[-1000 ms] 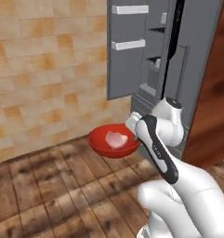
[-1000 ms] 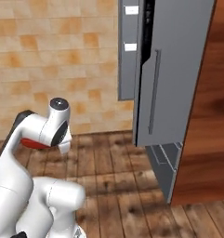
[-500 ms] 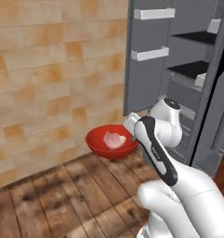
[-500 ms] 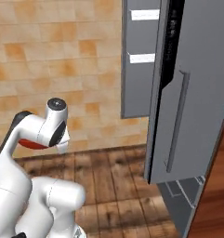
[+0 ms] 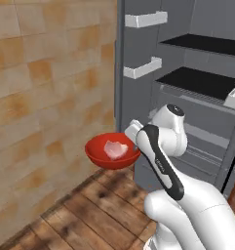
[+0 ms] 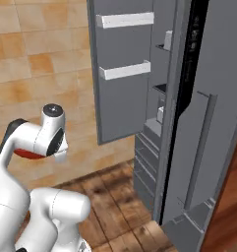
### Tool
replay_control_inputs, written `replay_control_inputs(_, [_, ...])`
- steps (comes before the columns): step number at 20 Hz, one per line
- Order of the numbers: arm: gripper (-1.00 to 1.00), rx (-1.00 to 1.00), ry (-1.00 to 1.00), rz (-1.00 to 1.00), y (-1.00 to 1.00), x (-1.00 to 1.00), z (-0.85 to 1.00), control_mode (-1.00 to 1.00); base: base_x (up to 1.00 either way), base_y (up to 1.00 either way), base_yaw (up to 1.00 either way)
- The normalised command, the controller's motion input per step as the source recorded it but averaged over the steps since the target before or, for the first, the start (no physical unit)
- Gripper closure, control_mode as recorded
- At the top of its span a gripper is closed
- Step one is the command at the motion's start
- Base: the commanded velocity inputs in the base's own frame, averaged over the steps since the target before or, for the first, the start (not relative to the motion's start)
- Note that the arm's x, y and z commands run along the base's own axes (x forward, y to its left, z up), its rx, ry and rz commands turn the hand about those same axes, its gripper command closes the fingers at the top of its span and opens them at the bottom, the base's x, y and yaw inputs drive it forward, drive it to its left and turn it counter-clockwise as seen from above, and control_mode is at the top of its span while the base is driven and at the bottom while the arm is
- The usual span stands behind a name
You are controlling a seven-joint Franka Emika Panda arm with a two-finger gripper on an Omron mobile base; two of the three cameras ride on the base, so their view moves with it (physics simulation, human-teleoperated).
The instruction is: Place one of the steaks on the plate and the other in the bowl. Then place the bowl in the fridge.
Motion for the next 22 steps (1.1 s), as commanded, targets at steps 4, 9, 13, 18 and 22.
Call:
replay_control_inputs(4, [1.00, 0.00, 0.00, 0.00, 0.00, 0.00, 0.00, 1.00, 0.31, 0.25, -0.71])
replay_control_inputs(9, [1.00, 0.00, 0.00, 0.00, 0.00, 0.00, 0.00, 1.00, 0.08, 0.12, -0.75])
replay_control_inputs(13, [1.00, 0.00, 0.00, 0.00, 0.00, 0.00, 0.00, 1.00, 0.10, 0.19, -0.72])
replay_control_inputs(18, [1.00, 0.00, 0.00, 0.00, 0.00, 0.00, 0.00, 1.00, 0.24, 0.81, -0.54])
replay_control_inputs(22, [1.00, 0.00, 0.00, 0.00, 0.00, 0.00, 0.00, 1.00, 0.48, 0.62, -0.46])
